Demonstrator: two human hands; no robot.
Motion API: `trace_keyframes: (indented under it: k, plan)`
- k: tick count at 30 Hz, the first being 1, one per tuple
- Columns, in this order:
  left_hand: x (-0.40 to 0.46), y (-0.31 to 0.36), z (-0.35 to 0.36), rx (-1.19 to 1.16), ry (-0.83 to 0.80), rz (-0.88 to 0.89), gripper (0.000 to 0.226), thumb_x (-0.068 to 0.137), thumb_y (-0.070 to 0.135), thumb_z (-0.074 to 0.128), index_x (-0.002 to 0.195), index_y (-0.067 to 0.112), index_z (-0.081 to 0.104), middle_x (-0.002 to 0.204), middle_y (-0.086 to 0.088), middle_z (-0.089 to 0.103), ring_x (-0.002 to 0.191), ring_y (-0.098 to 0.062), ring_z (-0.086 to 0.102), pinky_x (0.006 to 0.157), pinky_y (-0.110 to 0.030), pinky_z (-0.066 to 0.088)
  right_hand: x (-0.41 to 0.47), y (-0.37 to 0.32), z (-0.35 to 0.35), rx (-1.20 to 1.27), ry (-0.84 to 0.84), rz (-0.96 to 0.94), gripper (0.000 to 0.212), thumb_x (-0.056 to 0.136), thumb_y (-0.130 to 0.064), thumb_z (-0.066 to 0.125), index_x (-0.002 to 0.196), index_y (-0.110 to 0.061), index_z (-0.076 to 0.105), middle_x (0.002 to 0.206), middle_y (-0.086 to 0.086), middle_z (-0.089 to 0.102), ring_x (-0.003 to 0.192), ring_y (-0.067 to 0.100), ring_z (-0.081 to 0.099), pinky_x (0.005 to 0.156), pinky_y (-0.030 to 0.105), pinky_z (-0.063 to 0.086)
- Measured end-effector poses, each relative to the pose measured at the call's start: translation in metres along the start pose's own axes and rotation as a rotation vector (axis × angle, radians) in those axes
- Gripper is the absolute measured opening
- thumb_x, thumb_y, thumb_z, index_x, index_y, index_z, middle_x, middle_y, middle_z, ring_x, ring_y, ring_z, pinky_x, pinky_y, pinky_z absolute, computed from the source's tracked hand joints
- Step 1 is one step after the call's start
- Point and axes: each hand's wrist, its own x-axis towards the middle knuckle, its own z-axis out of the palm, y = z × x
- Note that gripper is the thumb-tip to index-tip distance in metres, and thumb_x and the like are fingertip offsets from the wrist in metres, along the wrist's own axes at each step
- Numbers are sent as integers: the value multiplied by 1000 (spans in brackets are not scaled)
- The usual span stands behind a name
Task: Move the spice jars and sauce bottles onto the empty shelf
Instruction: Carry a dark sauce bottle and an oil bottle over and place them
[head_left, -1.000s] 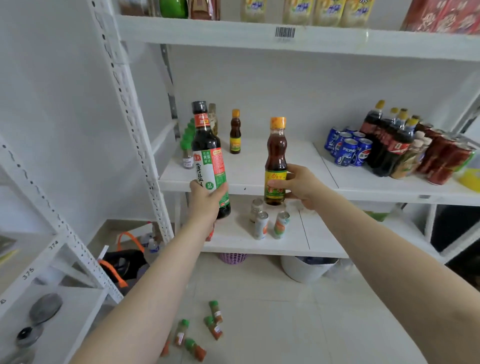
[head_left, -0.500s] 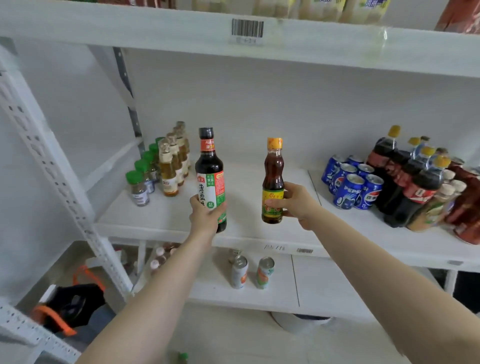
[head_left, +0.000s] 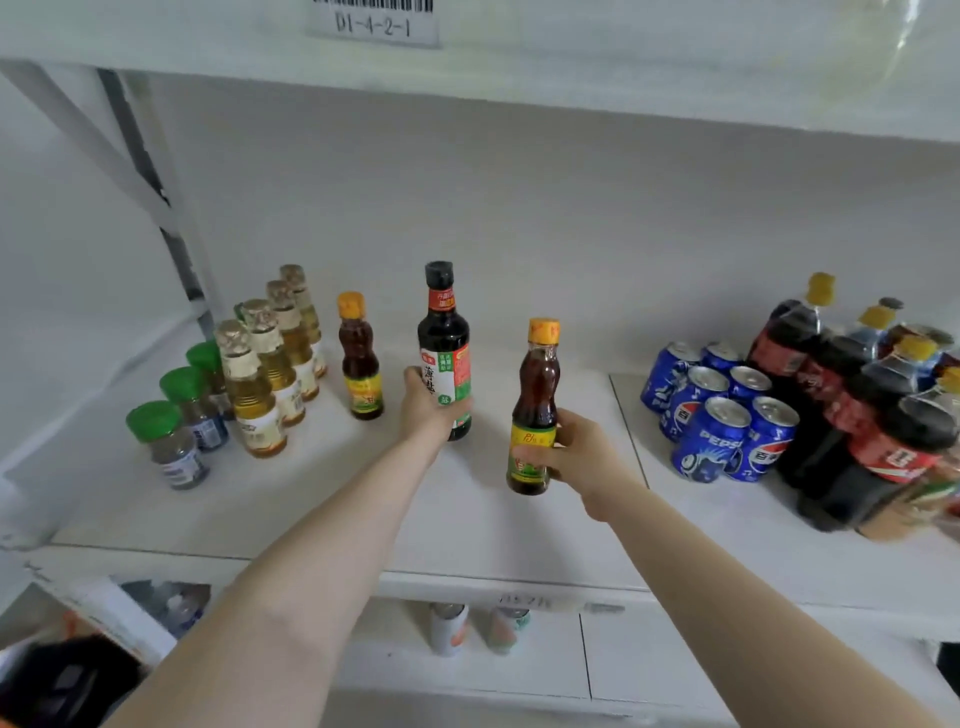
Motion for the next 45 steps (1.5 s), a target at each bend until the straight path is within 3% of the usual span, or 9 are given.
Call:
trace_keyframes:
  k: [6, 14, 20, 23, 25, 32, 35, 38, 45]
  plan:
    - [39, -16, 13, 54, -46, 19, 65, 68, 13, 82, 115, 13, 37, 121, -6, 60, 108, -27, 59, 94, -42, 49, 20, 10, 8, -5, -1, 24, 40, 74, 0, 76, 107, -19, 62, 99, 3, 70, 84, 11, 65, 65, 19, 52]
    - [51, -17, 20, 136, -75, 55, 65, 71, 14, 80, 117, 10, 35, 125, -9, 58, 112, -29, 58, 95, -41, 48, 31, 16, 14, -3, 6, 48, 45, 74, -2, 78, 113, -18, 62, 104, 4, 70, 94, 19, 65, 77, 29, 51]
    - [42, -21, 13, 186, -147, 19, 84, 75, 19, 78, 138, 12, 24, 138, -9, 51, 123, -29, 53, 101, -42, 44, 27, 16, 14, -8, -17, 48, 47, 74, -1, 77, 115, -16, 62, 102, 4, 70, 92, 18, 65, 77, 30, 50]
    - [19, -24, 0, 150, -121, 0, 81, 83, 22, 70, 146, 10, 21, 148, -10, 40, 133, -27, 43, 106, -38, 37, 24, 16, 17, -5, -25, 50, 47, 74, -1, 78, 114, -19, 61, 100, 0, 69, 89, 15, 65, 74, 28, 50]
    - [-5, -30, -16, 92, -24, 12, 66, 88, 24, 65, 143, 10, 32, 146, -9, 42, 133, -24, 42, 107, -35, 36, 24, 18, 24, 9, -50, 46, 48, 73, 0, 78, 114, -20, 61, 101, 2, 70, 91, 17, 66, 76, 30, 50]
    - [-60, -45, -85, -91, 54, 73, 40, 92, 25, 59, 130, 14, 56, 129, 3, 59, 115, -8, 55, 100, -21, 42, 43, 16, 101, -27, -180, -42, 50, 67, -2, 82, 110, -17, 62, 100, 3, 71, 92, 20, 67, 81, 33, 52]
    - [-53, -42, -106, -77, 57, 125, 38, 91, 22, 60, 128, 15, 57, 122, 5, 61, 105, -2, 57, 87, -6, 43, 57, 17, 143, -50, -152, -128, 56, 64, -6, 85, 113, -11, 60, 102, 3, 71, 92, 19, 67, 79, 32, 54]
    - [-41, -46, -122, -47, 64, 141, 38, 92, 20, 59, 129, 17, 56, 129, 3, 58, 112, -5, 53, 94, -15, 40, 73, 19, 173, -15, -142, -172, 54, 63, -11, 87, 111, -11, 61, 101, 2, 72, 93, 20, 69, 81, 37, 57]
    - [-26, -81, -133, -77, 112, 62, 42, 92, 18, 59, 134, 14, 52, 136, -3, 54, 126, -18, 50, 103, -29, 41, 97, 18, 197, -26, -191, -237, 56, 67, -7, 84, 114, -18, 54, 104, 0, 68, 97, 18, 65, 84, 30, 54]
